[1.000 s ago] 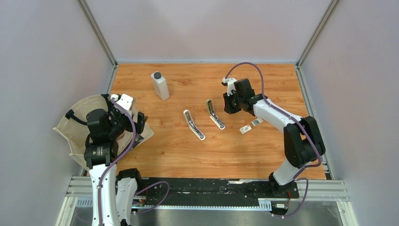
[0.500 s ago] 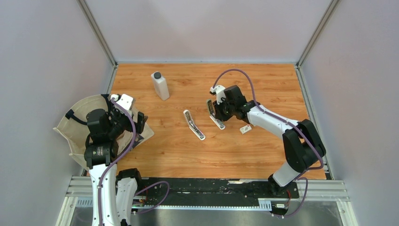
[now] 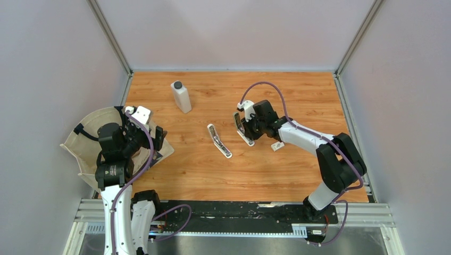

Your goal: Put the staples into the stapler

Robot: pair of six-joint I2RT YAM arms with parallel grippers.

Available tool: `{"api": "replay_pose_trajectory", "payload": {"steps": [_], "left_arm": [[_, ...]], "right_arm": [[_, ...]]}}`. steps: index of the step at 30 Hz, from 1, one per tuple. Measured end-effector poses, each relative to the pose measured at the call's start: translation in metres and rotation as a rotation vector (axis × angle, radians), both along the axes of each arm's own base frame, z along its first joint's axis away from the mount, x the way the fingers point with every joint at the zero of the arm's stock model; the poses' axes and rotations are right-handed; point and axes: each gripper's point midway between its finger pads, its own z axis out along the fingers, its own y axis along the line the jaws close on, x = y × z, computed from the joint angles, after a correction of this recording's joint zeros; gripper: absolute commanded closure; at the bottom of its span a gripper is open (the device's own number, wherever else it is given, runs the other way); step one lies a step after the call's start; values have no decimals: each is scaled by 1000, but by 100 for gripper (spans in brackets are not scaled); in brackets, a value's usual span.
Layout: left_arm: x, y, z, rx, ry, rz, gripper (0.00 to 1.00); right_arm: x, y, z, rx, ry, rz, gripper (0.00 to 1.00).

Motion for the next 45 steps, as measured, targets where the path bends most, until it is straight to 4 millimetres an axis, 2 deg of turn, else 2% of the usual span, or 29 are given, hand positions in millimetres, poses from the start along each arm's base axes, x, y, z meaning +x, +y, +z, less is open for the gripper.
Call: {"api": "replay_pose_trajectory", "payload": {"steps": [14, 25, 32, 45], "left_arm": [[0, 0, 0, 1, 0, 0, 7], [0, 0, 0, 1, 0, 0, 7], [0, 0, 0, 1, 0, 0, 7], [0, 0, 0, 1, 0, 0, 7]], "right_arm": [[5, -5, -11, -34, -24, -4, 83], [7, -6, -12, -39, -28, -8, 83], [5, -8, -22, -60, -5, -13, 83], [6, -9, -23, -65, -7, -19, 83]]}}
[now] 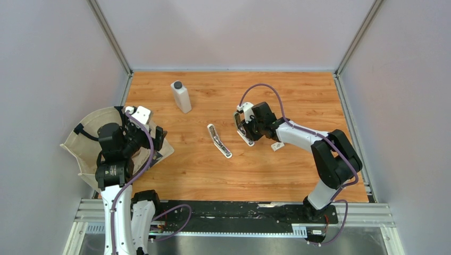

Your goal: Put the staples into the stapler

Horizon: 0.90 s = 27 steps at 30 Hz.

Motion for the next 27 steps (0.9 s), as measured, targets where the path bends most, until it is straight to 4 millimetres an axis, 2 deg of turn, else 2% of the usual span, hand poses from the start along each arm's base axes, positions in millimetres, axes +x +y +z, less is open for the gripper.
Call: {"api": "replay_pose_trajectory", "payload": {"steps": [27], "left_arm": [[1, 0, 0, 1, -3, 0, 7]], "right_arm": [[0, 3, 12, 28, -20, 7, 83]]}}
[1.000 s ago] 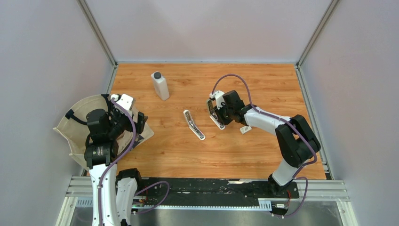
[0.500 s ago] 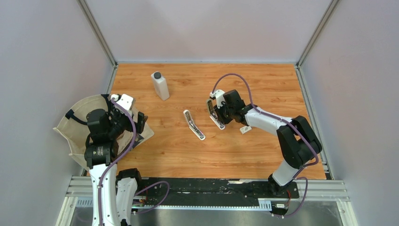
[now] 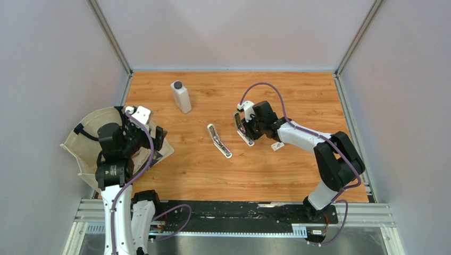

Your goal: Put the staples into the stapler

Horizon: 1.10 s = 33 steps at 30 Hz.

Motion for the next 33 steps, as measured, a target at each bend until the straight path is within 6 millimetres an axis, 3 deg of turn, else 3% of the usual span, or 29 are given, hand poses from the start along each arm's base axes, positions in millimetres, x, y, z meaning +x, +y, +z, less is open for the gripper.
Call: {"api": "replay_pose_trajectory", "payload": {"steps": [33], "left_arm": [[0, 0, 0, 1, -1, 0, 6]], "right_arm": [[-2, -1, -9, -12, 26, 0, 85]]}}
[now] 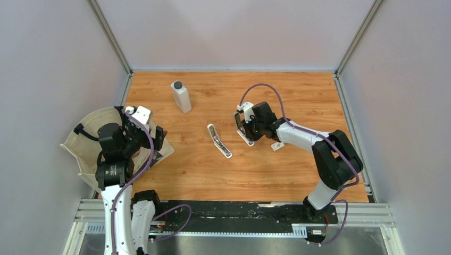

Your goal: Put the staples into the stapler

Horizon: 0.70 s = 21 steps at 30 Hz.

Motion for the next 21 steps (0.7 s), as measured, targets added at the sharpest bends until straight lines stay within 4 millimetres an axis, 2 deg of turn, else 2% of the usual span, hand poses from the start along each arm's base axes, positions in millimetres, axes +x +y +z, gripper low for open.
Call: {"api": "replay_pose_trajectory", "payload": {"steps": [21], "left_arm": [[0, 0, 0, 0, 0, 0, 6]], "right_arm": [[-2, 3, 4, 21, 4, 5, 85]]}}
